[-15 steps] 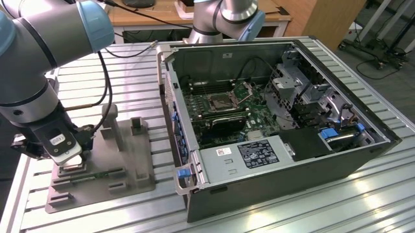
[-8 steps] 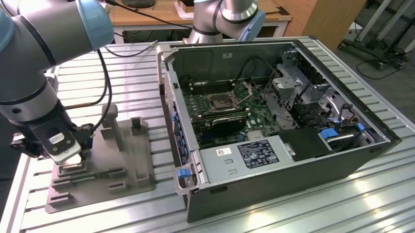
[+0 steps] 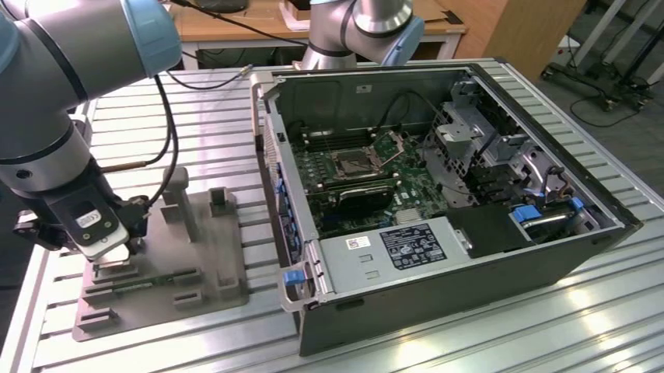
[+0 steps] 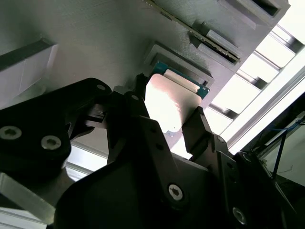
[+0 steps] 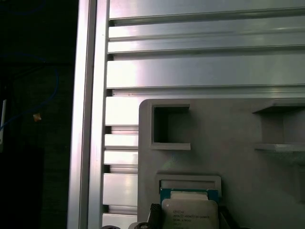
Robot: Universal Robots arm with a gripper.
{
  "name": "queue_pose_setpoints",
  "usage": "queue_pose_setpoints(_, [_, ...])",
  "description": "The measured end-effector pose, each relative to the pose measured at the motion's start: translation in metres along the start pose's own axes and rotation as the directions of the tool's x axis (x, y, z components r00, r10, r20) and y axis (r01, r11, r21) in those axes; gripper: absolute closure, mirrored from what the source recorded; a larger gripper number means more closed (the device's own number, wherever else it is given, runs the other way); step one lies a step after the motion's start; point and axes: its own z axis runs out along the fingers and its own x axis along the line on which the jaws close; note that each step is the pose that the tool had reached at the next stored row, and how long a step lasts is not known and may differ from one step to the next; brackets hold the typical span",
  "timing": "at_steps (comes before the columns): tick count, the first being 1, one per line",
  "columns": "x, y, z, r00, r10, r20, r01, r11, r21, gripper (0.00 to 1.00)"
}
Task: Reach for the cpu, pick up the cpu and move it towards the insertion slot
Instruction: 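Reach for the cpu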
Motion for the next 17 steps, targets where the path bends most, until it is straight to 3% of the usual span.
queue_pose_setpoints(17, [0.0,0.0003,-0.0066,1.0,0.0,-0.0004,0.0,1.0,0.0003,0.46])
